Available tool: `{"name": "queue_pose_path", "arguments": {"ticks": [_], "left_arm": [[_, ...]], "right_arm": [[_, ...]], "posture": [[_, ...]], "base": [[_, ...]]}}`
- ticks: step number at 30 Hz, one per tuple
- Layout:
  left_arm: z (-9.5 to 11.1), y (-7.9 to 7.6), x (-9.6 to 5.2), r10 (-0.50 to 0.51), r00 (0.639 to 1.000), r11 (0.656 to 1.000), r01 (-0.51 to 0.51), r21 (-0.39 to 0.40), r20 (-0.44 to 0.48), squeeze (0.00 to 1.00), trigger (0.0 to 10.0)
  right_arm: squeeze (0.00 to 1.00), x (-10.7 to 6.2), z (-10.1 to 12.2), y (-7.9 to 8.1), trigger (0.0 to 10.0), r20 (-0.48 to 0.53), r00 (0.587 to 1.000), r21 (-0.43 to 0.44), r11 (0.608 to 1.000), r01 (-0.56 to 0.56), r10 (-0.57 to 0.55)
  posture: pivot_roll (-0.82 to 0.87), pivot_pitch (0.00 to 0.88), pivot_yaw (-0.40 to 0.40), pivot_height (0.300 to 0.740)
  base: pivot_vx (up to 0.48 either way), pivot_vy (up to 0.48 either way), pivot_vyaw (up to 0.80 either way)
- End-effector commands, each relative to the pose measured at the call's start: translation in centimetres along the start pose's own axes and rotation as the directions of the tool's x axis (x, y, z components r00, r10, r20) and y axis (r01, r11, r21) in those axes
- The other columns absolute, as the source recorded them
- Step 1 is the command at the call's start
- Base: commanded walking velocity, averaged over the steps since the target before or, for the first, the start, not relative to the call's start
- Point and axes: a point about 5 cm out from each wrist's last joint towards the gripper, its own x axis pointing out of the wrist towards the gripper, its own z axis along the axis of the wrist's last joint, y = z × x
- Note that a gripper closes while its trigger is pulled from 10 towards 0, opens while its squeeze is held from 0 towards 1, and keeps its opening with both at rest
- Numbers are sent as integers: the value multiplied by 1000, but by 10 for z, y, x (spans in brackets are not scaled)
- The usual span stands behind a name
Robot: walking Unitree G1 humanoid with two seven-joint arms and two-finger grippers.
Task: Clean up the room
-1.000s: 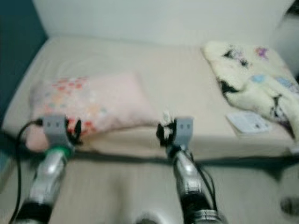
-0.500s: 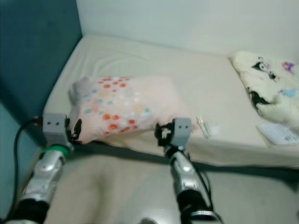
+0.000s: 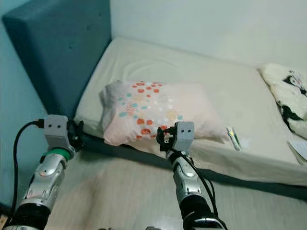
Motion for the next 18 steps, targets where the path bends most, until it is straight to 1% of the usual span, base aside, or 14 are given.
{"name": "queue_pose_path", "arguments": {"ticks": [1,9,13,17,18], "left_arm": [[-2,-4,-2,-13,1000,1000,13,-9,-9,0,10000],[-3,-4,-3,-13,1000,1000,13,-10,-7,0,10000],[-3,-5,-3,-24,1000,1000,24,-8,-13,0,10000],[-3,-7,-3,-34,999,999,34,0,-9,0,10000],[-1,-8,-2,-38,999,999,38,-1,-2,0,10000]], "right_arm": [[0,-5,-7,-6,10000,-21,999,14,1000,26,-26],[0,-5,-7,-6,10000,-22,999,13,1000,24,-24],[0,-5,-7,-5,10000,-21,1000,8,1000,17,-17],[0,-4,-5,-1,10000,-12,1000,-12,1000,-9,8],[0,-3,-4,3,10000,-5,1000,-21,999,-25,25]], "posture": [[-21,4,-13,740],[-21,5,-13,740],[-22,8,-12,740],[-23,8,-11,740],[-23,8,-10,740]], "base": [[0,480,0],[0,480,0],[0,0,0],[0,0,0],[0,0,0]]}}
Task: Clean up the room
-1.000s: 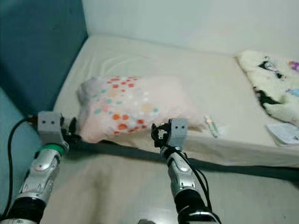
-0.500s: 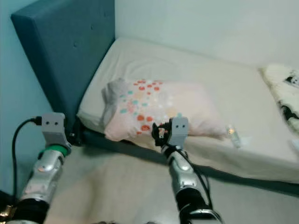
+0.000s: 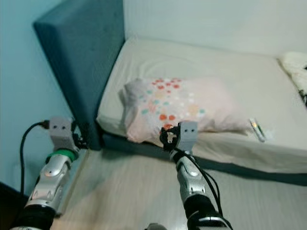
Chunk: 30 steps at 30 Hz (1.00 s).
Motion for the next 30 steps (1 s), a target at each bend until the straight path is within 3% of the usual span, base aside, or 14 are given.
{"name": "queue_pose_path", "arguments": {"ticks": [1,20,30], "left_arm": [[-2,-4,-1,-12,1000,1000,12,1,-8,0,10000],[-1,-4,-1,-22,1000,1000,22,6,-6,0,10000],[-2,-4,-1,-26,1000,1000,26,11,-12,0,10000]], "right_arm": [[0,0,1,3,10000,11,1000,-16,1000,-17,17],[0,-1,-2,2,10000,-3,1000,-9,1000,-7,7],[0,-1,-3,2,10000,-5,1000,-4,1000,-2,2]], "posture": [[-23,8,-10,740],[-20,8,-11,740],[-21,8,-8,740]], "base": [[0,0,0],[0,0,0],[0,-241,0]]}}
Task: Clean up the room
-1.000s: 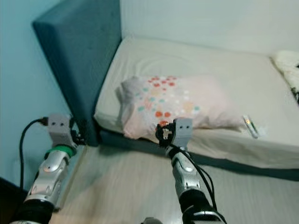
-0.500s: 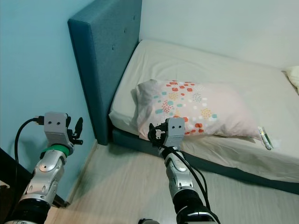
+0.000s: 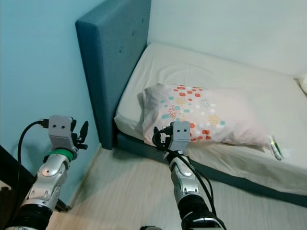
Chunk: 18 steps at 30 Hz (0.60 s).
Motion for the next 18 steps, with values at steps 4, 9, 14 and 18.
{"name": "queue_pose_path", "arguments": {"ticks": [4,9,14,18], "left_arm": [[-4,-1,-2,-4,1000,1000,4,1,-17,0,10000],[-4,-1,-2,-4,1000,1000,4,4,-17,0,10000],[-3,-1,-2,-8,1000,1000,8,17,-13,0,10000],[-2,-3,-2,-24,1000,999,23,33,0,0,10000]], "right_arm": [[0,-4,-5,-4,10000,-20,999,14,1000,25,-25],[0,-4,-6,-4,10000,-21,999,14,1000,25,-25],[0,-4,-6,-4,10000,-22,999,14,1000,24,-23],[0,-4,-5,-4,10000,-18,1000,5,1000,17,-17]], "posture": [[-19,8,-7,740],[-19,9,-7,740],[-20,10,-7,740],[-20,11,-6,740]], "base": [[0,0,0],[0,0,0],[0,0,0],[0,0,0]]}}
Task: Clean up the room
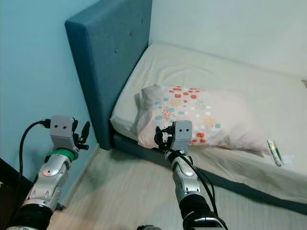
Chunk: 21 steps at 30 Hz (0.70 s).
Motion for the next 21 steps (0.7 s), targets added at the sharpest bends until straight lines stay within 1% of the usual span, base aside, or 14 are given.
{"name": "queue_pose_path", "arguments": {"ticks": [1,10,14,19,21], "left_arm": [[-1,-2,-2,-20,1000,999,20,25,6,0,10000],[7,-8,2,-37,999,999,36,26,38,0,10000],[20,-14,9,-55,995,998,54,19,86,0,10000],[24,-16,11,-61,994,998,60,18,96,0,10000],[24,-16,11,-63,993,998,61,17,97,0,10000]], "right_arm": [[0,-4,-6,-1,10000,-15,1000,3,1000,7,-7],[0,-4,-2,-1,10000,7,1000,20,1000,5,-5],[0,-7,-5,-4,10000,1,1000,37,999,15,-15],[0,-9,-9,-4,10000,-18,1000,61,998,21,-20],[0,-9,-9,-4,10000,-23,1000,71,997,21,-19]], "posture": [[-23,12,-5,740],[-29,14,-3,740],[-38,14,2,740],[-37,14,3,740],[-37,14,3,740]], "base": [[0,0,0],[0,0,0],[349,0,0],[480,0,0],[480,0,-800]]}}
